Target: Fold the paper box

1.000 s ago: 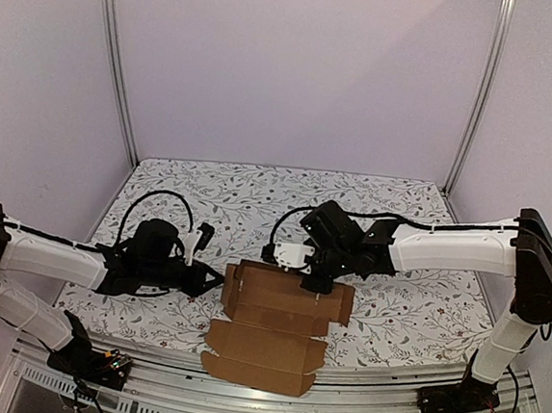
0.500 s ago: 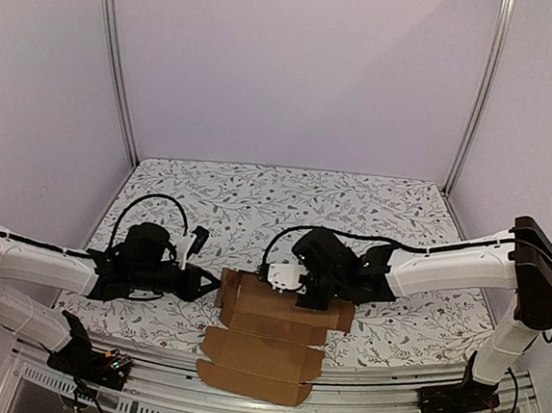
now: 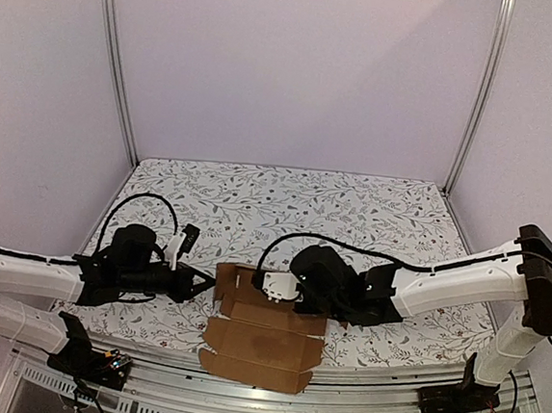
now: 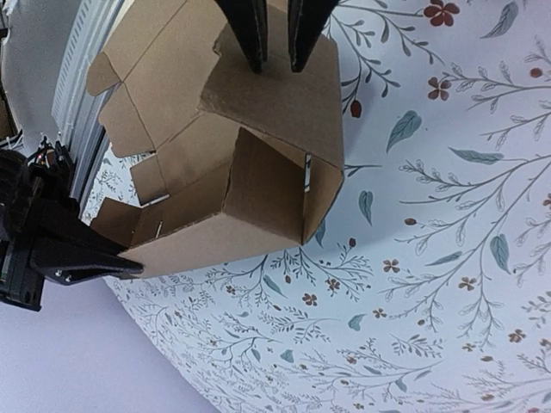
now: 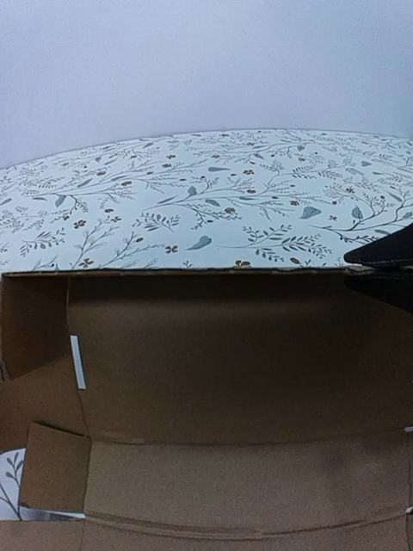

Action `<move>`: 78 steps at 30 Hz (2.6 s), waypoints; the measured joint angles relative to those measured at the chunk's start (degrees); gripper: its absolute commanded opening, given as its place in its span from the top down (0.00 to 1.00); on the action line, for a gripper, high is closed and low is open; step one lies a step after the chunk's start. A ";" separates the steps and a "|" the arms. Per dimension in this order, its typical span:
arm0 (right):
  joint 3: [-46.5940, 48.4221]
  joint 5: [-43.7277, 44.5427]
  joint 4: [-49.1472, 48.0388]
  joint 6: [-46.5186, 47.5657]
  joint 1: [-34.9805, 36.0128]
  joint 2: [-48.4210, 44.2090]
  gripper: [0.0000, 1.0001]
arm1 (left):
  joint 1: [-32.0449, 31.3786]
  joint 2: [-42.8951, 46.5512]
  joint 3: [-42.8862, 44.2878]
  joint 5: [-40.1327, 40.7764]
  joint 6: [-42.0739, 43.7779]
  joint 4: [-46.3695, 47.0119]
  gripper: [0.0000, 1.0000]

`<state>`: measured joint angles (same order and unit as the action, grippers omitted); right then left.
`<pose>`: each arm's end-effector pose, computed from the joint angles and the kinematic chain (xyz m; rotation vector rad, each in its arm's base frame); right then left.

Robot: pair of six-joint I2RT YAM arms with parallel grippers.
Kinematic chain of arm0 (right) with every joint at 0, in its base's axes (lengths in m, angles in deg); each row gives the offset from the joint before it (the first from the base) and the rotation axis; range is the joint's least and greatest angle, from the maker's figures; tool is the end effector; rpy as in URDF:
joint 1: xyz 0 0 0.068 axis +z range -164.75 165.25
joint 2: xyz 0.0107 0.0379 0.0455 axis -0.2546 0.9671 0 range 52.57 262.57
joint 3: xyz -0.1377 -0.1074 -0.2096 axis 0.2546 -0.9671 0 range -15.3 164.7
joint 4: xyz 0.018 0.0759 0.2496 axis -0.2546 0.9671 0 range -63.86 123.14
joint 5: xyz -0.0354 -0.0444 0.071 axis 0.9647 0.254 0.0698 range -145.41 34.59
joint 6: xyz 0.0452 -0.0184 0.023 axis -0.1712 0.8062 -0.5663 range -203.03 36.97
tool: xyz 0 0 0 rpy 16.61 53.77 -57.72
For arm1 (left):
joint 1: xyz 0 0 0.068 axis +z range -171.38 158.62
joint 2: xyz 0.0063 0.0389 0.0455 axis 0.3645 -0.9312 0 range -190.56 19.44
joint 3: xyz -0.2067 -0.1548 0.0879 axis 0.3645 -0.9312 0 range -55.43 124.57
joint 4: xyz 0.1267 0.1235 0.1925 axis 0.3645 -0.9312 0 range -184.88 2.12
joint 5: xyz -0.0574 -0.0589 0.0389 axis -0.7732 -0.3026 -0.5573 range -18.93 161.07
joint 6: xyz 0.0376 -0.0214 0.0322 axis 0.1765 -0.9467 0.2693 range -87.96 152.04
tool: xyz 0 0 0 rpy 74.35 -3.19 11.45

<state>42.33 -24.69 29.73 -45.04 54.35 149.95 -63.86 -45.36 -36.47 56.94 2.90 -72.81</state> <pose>0.1442 0.3268 0.1929 -1.6192 1.5209 -0.3287 0.1525 -0.1514 0.1628 0.4189 2.2174 -0.9750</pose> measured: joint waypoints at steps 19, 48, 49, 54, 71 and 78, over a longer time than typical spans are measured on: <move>-7.48 14.27 -21.53 12.13 5.03 0.52 1.00 | 0.00 0.79 -2.43 1.27 0.61 0.50 0.89; -11.10 19.96 -28.57 15.52 8.07 4.83 1.00 | -0.04 -5.42 0.85 0.83 2.51 1.60 0.94; -11.13 19.98 -28.63 15.43 8.13 4.83 1.00 | -0.04 -5.73 0.85 0.83 2.54 1.73 0.94; -11.15 20.20 -29.07 15.43 8.52 4.83 1.00 | -0.04 -7.56 0.92 1.31 2.84 1.81 0.84; -11.21 21.46 -29.40 15.08 9.05 4.83 1.00 | -0.11 -7.85 4.87 9.62 5.88 -3.26 0.93; -11.21 21.49 -29.73 15.04 9.51 4.85 1.00 | -0.11 -8.02 6.38 13.44 6.67 -4.33 0.99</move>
<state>31.12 -3.20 0.01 -30.00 63.86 154.80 -63.97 -53.38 -30.09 70.38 9.56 -77.13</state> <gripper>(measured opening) 0.007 0.033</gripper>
